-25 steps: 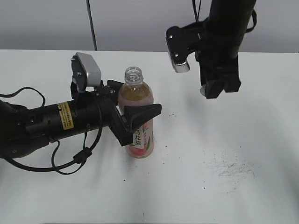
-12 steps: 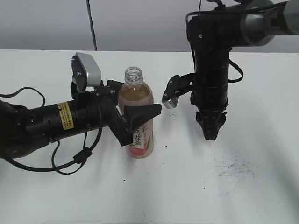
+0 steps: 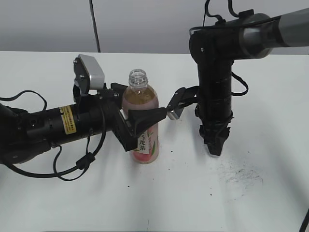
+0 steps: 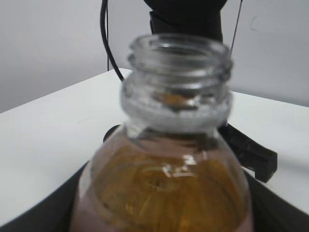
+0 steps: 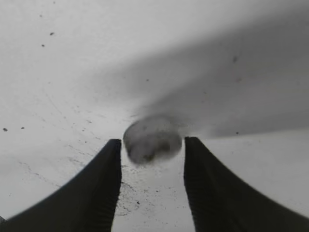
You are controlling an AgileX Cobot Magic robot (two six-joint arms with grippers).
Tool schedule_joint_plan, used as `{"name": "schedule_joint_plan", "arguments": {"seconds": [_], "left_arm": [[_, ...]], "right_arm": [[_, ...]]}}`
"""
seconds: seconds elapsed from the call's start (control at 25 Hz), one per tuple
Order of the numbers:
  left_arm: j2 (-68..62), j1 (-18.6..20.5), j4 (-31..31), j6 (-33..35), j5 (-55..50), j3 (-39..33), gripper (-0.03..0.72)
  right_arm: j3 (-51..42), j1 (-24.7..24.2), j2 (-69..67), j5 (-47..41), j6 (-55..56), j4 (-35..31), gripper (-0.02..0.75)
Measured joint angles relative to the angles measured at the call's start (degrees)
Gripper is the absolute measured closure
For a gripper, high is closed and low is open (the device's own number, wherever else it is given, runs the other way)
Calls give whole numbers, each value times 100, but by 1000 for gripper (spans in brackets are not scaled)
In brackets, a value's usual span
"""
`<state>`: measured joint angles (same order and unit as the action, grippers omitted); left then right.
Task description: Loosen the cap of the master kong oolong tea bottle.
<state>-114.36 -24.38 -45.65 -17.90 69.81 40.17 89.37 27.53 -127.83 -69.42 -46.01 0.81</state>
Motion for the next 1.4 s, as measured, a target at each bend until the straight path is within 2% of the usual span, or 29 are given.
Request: {"name": "schedule_joint_plan", "arguments": {"seconds": [0.16,0.32,0.88,1.24,1.4], "left_arm": [[0,0,-24,0,0,0,244],[0,0,-116,14,16,5,244],[0,0,-207,28,-15,11,216],[0,0,-221,22,-41,11,123],[0,0,-185,61,-41,11,106]], "right_arm": [[0,0,0,0,177,22,297],[0,-6,87,0,450,174,243],[266,-8,1019,-2,893,216,234],[266,-8,1021,-2,904,157,234],[266,-8,1021,-2,910,143,234]]}}
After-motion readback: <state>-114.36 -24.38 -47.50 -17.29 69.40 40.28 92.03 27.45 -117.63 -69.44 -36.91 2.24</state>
